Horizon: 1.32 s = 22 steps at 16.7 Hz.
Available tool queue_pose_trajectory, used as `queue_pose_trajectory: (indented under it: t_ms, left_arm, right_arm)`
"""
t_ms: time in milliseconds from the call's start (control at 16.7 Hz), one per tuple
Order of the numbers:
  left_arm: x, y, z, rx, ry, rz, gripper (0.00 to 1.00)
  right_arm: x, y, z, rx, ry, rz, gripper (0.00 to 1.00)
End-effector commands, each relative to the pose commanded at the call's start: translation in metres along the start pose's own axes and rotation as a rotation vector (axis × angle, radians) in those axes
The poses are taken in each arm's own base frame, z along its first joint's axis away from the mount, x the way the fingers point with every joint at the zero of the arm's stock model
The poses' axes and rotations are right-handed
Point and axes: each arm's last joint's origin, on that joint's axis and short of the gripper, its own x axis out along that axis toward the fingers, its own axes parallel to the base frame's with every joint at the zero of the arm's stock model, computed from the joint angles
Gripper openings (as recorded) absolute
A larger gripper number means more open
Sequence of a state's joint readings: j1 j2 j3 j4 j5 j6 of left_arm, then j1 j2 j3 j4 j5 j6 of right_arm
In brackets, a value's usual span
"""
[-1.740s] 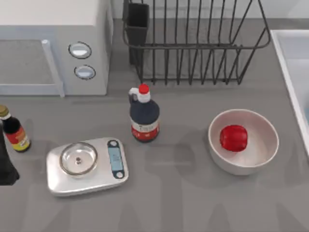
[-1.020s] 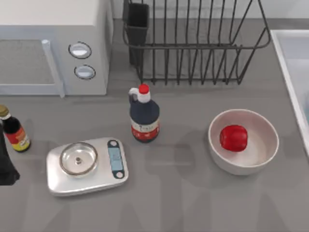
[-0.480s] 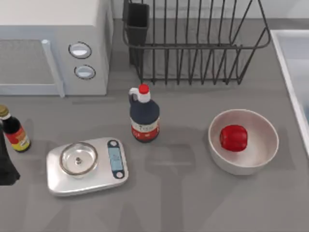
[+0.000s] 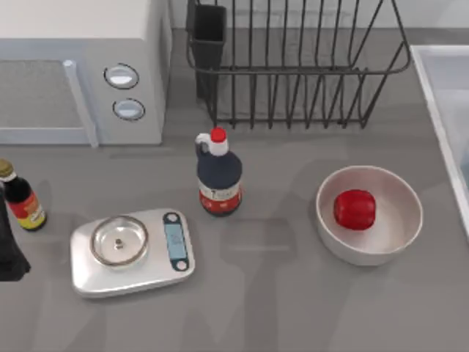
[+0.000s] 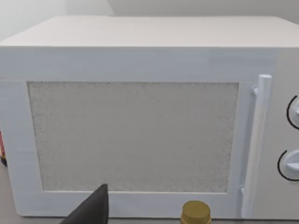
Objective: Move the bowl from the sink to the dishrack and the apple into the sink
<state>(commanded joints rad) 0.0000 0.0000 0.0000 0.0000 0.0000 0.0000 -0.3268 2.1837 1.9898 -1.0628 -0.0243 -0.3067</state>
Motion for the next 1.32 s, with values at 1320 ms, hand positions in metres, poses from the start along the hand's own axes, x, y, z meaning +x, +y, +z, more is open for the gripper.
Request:
queue_pose_trajectory:
  t_ms: [1320]
  left_arm:
    - [0.000,0.000,0.000,0.000,0.000,0.000,1.00]
  right_arm:
    - [0.186,-0.030,-0.009,0.011,0.204,0.067,1.00]
